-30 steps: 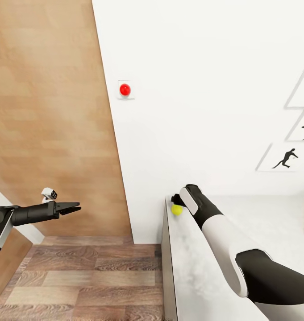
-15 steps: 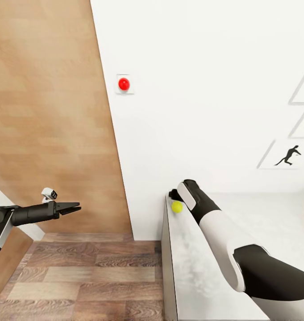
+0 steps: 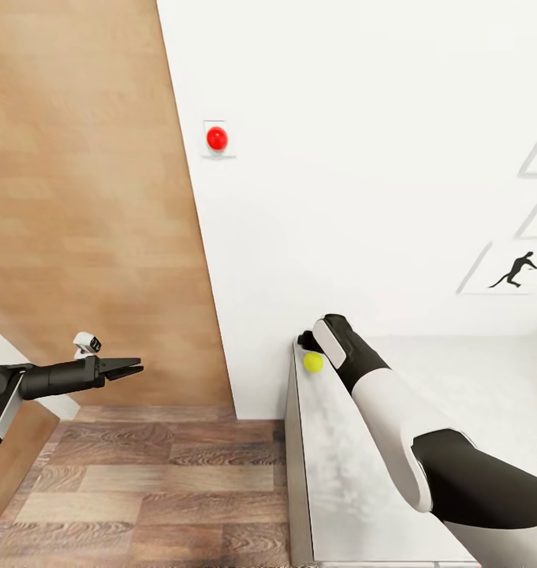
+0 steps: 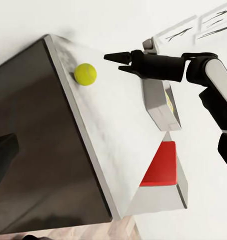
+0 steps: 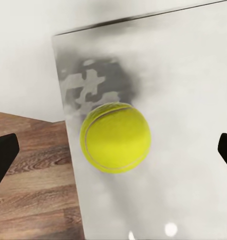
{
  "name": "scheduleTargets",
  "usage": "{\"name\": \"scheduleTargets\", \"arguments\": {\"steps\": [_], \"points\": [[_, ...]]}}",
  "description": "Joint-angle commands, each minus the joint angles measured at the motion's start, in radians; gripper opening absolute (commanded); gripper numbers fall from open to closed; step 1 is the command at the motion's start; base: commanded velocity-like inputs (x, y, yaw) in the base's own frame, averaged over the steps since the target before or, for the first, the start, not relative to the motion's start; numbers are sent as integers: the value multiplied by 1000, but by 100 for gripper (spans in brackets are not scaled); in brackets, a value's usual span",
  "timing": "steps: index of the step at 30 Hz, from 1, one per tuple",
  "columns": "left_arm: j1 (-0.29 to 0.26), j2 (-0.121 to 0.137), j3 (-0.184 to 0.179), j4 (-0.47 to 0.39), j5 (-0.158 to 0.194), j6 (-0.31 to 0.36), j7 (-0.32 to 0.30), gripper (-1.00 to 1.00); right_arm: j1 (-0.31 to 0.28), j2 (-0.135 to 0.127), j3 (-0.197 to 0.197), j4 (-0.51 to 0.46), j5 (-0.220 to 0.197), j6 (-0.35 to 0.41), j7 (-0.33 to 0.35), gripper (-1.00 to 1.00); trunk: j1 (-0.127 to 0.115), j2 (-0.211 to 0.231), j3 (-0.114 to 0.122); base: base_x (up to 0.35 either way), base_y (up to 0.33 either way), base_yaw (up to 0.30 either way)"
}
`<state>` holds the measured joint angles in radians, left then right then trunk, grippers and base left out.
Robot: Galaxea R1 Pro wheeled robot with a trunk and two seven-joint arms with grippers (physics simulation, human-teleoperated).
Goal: Put all the toys in the child's room - the three board games (two on the bed and one on the table), the two jigsaw puzzles on the table, and the tennis ball on the table - inside the toy box on the table in the child's room.
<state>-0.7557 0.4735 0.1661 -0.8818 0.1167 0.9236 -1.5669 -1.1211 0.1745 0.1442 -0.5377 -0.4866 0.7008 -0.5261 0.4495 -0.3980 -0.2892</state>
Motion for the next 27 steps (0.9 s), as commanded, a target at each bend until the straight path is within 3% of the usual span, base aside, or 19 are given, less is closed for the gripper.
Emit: {"name": "scheduleTargets", "arguments": {"steps": [1, 27], "points": [[-1, 0, 0, 0, 0, 11, -4, 100, -1, 0, 3, -1, -9, 2, -9, 100, 1, -2, -4, 0, 0, 0], [-1, 0, 0, 0, 0, 11, -4, 100, -4, 0, 5, -1, -7, 0, -9, 100, 1, -2, -47, 0, 0, 0]]}}
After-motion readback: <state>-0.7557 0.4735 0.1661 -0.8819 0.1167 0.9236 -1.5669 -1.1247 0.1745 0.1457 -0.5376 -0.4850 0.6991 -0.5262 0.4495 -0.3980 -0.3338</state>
